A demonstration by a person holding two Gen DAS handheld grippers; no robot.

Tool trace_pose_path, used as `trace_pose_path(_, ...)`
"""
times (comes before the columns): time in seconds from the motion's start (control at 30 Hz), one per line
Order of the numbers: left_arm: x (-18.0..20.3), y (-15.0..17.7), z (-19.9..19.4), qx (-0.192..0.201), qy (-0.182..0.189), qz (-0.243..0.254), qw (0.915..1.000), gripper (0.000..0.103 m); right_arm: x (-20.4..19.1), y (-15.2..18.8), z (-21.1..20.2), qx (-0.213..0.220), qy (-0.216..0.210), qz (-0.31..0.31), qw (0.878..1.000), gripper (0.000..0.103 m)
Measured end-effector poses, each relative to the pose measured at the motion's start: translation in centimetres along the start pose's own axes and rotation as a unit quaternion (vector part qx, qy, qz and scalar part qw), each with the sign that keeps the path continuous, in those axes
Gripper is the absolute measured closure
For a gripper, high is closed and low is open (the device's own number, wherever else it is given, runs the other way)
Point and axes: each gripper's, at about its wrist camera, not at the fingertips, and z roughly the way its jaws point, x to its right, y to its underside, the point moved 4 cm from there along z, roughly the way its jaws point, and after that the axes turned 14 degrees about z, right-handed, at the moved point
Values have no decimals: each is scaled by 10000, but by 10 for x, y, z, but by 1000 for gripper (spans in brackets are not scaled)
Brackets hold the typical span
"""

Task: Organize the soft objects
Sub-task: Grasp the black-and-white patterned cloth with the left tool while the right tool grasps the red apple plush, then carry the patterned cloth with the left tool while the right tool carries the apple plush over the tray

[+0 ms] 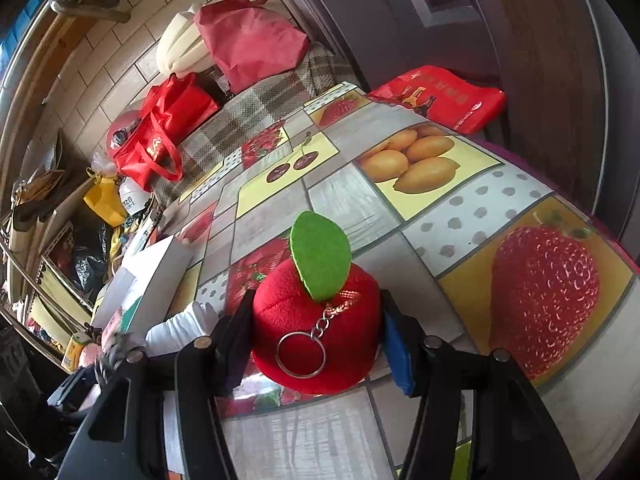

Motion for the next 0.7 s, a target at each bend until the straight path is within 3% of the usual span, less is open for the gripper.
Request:
trace_pose_path(0.03,2,-1,0,0,-4,48,10000,57,-1,0,0,-3,-7,-11,10000,45)
trace_pose_path(0.13,9,-2,-7,163,15,216,9996,70,0,1,-1,4,-9,-4,10000,45)
trace_pose_path(0.43,21,-1,-49,1054,-158,500,9930,70,-8,2,-9,244,-63,-184,9995,45)
trace_pose_path(0.7,14,13,-76,1329,-389,540,9889,70,-29,13,-33,854,-60,-735,9936,45)
